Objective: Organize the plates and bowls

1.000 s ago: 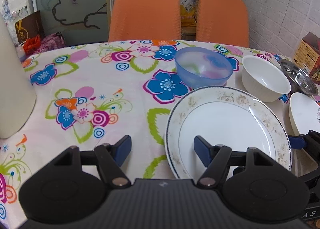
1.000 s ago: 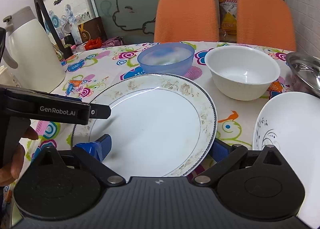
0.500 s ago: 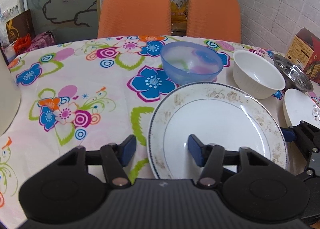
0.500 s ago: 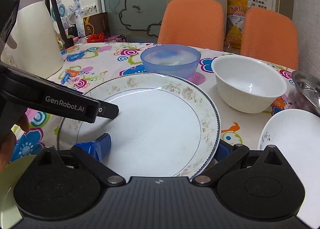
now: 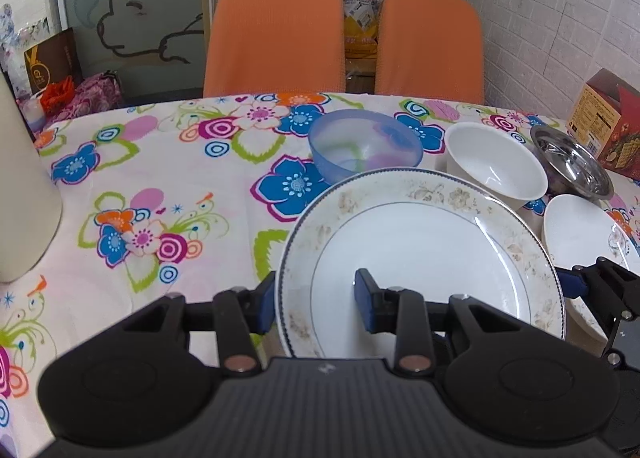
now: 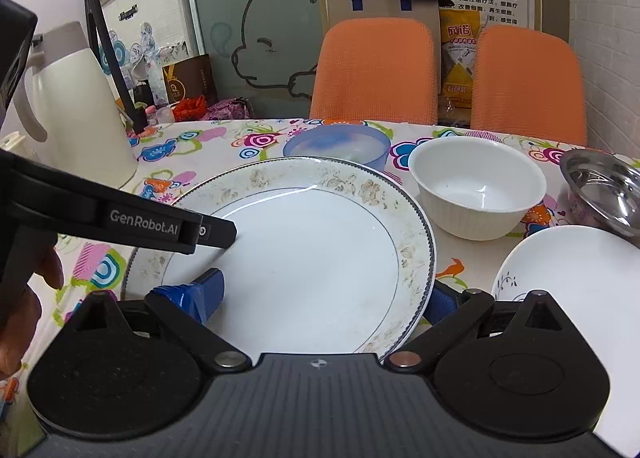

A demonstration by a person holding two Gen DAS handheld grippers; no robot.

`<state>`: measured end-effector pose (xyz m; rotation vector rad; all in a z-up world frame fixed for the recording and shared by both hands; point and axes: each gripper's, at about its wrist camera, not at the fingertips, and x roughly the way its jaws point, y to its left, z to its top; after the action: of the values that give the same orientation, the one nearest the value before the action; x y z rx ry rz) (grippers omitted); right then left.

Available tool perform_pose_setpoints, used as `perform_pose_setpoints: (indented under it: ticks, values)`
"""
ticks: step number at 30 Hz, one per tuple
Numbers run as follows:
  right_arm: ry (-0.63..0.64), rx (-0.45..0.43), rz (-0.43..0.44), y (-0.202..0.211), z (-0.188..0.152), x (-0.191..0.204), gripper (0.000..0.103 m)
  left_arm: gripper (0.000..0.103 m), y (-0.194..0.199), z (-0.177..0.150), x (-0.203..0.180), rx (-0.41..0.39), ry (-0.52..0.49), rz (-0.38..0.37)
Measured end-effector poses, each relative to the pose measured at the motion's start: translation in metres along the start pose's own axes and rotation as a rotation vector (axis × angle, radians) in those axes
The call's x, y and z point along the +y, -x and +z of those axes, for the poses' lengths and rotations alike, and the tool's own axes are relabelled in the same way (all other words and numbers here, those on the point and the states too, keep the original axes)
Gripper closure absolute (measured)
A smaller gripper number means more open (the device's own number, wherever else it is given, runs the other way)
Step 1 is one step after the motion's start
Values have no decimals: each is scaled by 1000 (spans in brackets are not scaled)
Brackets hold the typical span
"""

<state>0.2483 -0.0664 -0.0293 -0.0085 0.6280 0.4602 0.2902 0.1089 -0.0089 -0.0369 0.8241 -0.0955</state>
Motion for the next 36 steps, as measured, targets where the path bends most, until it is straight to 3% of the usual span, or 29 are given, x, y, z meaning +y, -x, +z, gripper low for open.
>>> perform_pose_setpoints:
  ticks: [7,16,25,34,36]
  values:
    - [14,-47,5,51,-11,18,15,70,51,-23,-9,-56,4,2]
    - [-9,-41,48,96,-52,46,15,70,104,-92,-9,-51,36,33]
    - [-2,-1,69,98,-77,69,15,69,111,-137,6,-11,76,59]
    - [-3,-10,81,95,-78,65,16,66,110,-141,17,-38,118,-5]
    - [-25,-10,87,94,-76,63,16,61,109,-141,20,-38,126,-24]
